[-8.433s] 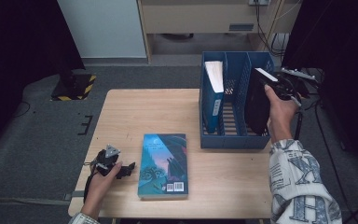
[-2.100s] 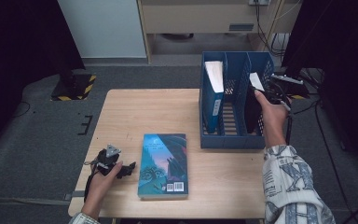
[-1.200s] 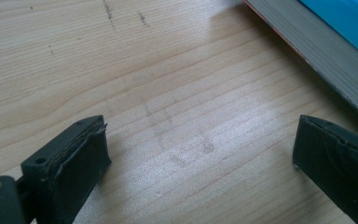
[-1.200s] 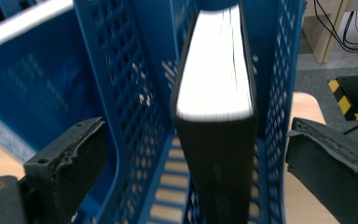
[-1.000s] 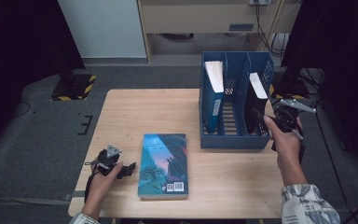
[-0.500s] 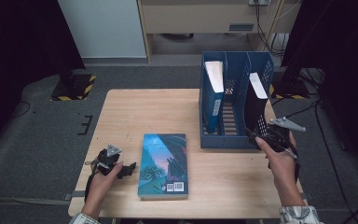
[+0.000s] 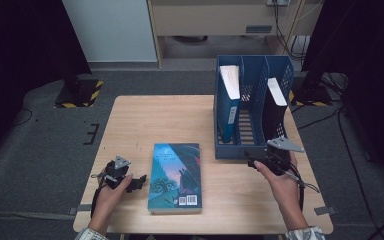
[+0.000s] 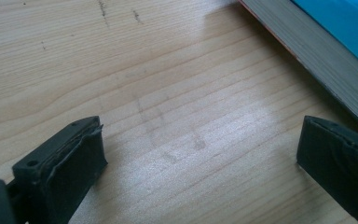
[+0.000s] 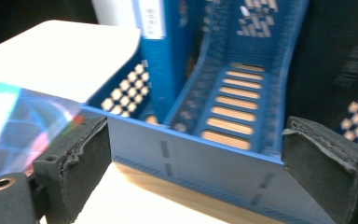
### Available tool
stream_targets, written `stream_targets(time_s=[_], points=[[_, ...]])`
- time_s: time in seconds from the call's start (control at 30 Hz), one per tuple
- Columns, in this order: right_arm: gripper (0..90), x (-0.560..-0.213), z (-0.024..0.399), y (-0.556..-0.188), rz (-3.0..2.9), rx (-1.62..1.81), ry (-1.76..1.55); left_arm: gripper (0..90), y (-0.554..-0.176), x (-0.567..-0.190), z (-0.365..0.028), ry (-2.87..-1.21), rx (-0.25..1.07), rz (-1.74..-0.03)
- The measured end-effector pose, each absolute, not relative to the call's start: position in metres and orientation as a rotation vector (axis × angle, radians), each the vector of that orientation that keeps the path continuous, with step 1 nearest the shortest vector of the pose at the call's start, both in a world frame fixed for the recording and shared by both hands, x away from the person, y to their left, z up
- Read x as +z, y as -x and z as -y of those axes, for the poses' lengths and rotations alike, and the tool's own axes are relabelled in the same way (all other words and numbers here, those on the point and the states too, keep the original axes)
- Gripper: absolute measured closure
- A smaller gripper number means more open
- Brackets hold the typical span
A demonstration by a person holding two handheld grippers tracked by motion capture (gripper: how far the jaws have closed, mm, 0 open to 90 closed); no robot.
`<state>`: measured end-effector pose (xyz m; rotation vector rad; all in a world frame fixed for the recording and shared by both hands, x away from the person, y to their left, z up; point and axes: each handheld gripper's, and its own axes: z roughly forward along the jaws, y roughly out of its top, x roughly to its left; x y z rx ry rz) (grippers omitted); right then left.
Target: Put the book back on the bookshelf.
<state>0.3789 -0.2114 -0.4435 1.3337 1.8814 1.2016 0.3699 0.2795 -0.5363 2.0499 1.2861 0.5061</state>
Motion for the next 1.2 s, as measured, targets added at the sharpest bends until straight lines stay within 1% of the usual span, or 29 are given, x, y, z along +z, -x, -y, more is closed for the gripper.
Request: stream_targets(time_s=[0.3,0.43,0.63,0.8,0.93,1.2], points=[[8.3,-0.449,0.18,-0.373,-1.988,1.2,-1.266,0.1,-0.37,-0.536,-0.279,-2.058,0.504,-1.276],[8.6,-0.45,0.169,-0.37,-2.025,1.211,-1.236,0.5,-0.371,-0.536,-0.281,-2.025,0.482,-1.289],[9.8,-0.454,0.152,-0.366,-2.081,1.222,-1.193,4.0,-0.37,-0.533,-0.284,-2.007,0.471,-1.315],[9.9,-0.459,0.137,-0.363,-2.137,1.226,-1.152,7.2,-0.37,-0.528,-0.287,-1.96,0.471,-1.329],[10.4,-0.464,0.125,-0.361,-2.172,1.223,-1.129,8.6,-0.368,-0.521,-0.286,-1.912,0.473,-1.305],[10.5,-0.479,0.1,-0.357,-2.28,1.224,-1.094,8.6,-0.362,-0.512,-0.27,-1.906,0.446,-1.212]])
